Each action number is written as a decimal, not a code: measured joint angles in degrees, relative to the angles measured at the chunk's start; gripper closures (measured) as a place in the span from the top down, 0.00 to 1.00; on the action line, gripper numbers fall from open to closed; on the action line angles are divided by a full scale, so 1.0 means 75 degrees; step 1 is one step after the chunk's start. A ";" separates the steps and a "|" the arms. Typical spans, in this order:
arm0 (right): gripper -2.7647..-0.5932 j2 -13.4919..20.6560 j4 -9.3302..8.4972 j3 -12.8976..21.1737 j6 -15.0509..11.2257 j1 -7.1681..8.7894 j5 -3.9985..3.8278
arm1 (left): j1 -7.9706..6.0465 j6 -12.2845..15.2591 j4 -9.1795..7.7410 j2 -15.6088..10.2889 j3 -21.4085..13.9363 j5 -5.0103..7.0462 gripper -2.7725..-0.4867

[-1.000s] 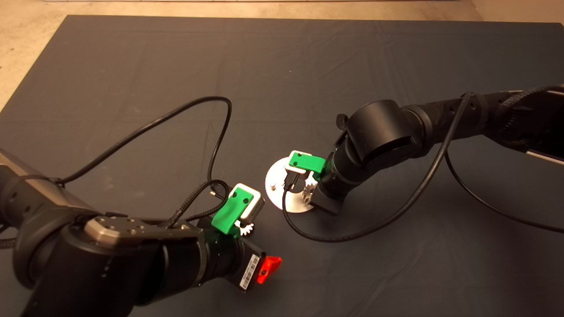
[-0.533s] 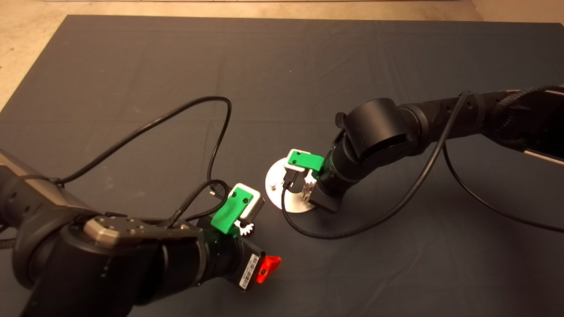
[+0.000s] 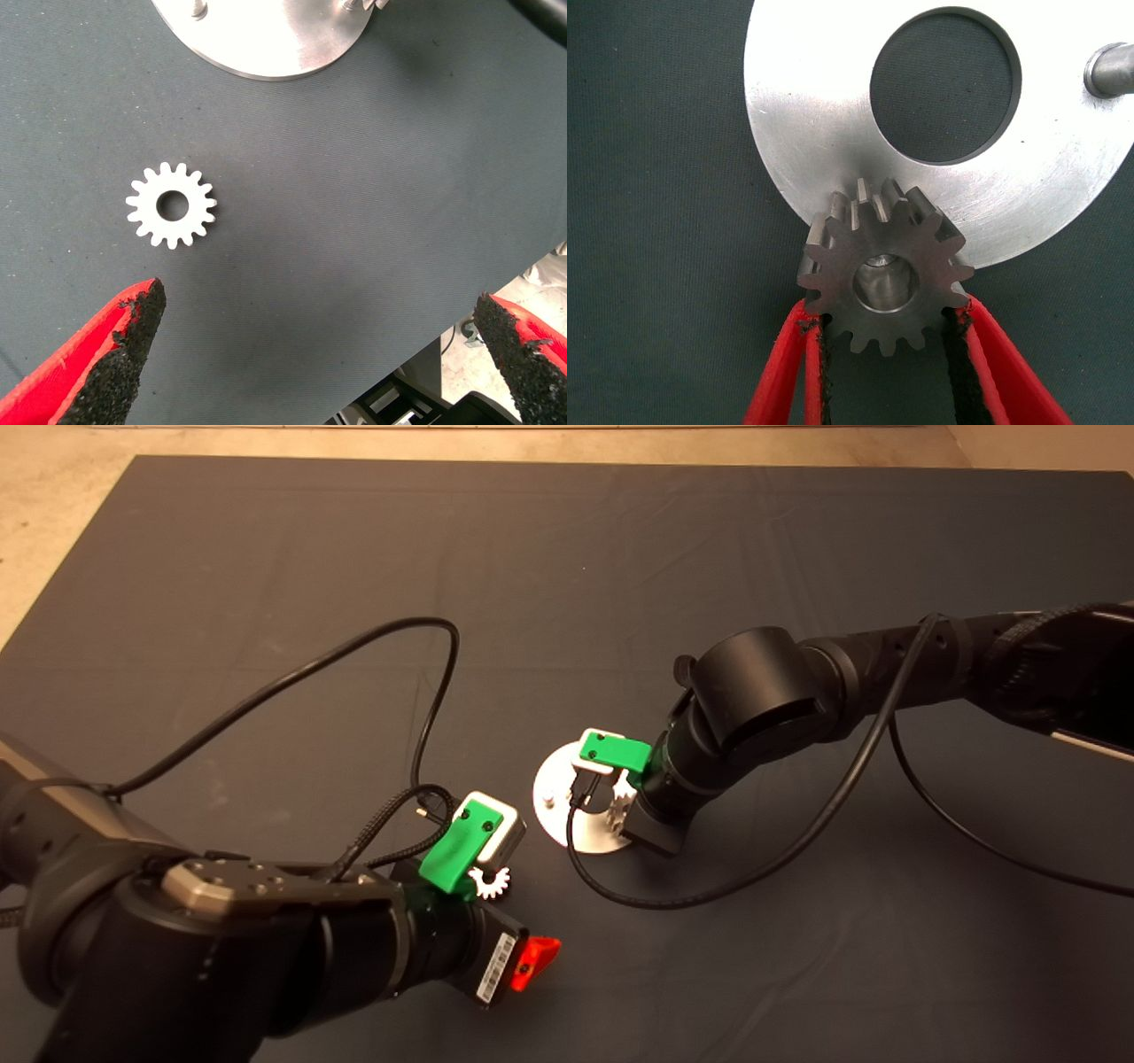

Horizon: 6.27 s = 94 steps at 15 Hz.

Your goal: Install three planetary gears onto the carrier pins

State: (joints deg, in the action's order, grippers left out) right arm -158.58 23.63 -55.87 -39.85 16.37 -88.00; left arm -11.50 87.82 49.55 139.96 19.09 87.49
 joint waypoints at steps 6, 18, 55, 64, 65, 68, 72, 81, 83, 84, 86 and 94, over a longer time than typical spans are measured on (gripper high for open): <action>0.04 0.0020 -0.0002 0.0000 0.0059 0.0000 0.0018 | 0.0000 0.0000 0.0003 -0.0039 0.0000 -0.0002 0.89; 0.04 0.0063 -0.0002 0.0029 0.0062 0.0000 0.0041 | -0.0003 0.0002 0.0003 -0.0042 0.0000 0.0001 0.89; 0.04 0.0148 -0.0002 0.0125 0.0065 -0.0003 0.0018 | -0.0338 0.0010 0.0023 -0.0068 0.0000 -0.0002 0.89; 0.04 0.0192 0.0001 0.0125 0.0084 -0.0005 0.0036 | -0.0341 0.0029 0.0023 -0.0146 0.0000 -0.0002 0.89; 0.04 0.0202 0.0001 0.0125 0.0083 -0.0005 0.0041 | -0.0340 0.0033 0.0023 -0.0146 0.0000 -0.0002 0.89; 0.04 0.0213 0.0001 0.0126 0.0085 -0.0005 0.0051 | -0.0338 0.0050 0.0023 -0.0150 0.0000 -0.0002 0.89; 0.04 0.0206 0.0006 0.0125 0.0084 -0.0038 0.0070 | -0.0341 0.0054 0.0023 -0.0146 0.0000 -0.0002 0.89; 0.04 0.0184 0.0009 0.0128 0.0081 -0.0063 0.0050 | -0.0338 0.0062 0.0023 -0.0146 0.0000 -0.0002 0.89; 0.04 0.0180 0.0015 0.0125 0.0081 -0.0096 0.0051 | -0.0341 0.0062 0.0023 -0.0150 0.0000 0.0001 0.89; 0.04 0.0163 0.0015 0.0125 0.0081 -0.0157 0.0041 | -0.0341 0.0062 0.0023 -0.0150 0.0000 -0.0002 0.89; 0.04 0.0159 0.0012 0.0125 0.0081 -0.0155 0.0041 | -0.0341 0.0068 0.0023 -0.0150 0.0000 -0.0002 0.89; 0.04 0.0146 0.0053 0.0125 0.0117 -0.0221 0.0015 | -0.0341 0.0085 0.0023 -0.0150 0.0000 0.0000 0.89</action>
State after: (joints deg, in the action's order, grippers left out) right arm -157.48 24.03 -54.93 -38.98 14.71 -87.89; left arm -14.06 88.45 49.73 138.84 19.09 87.49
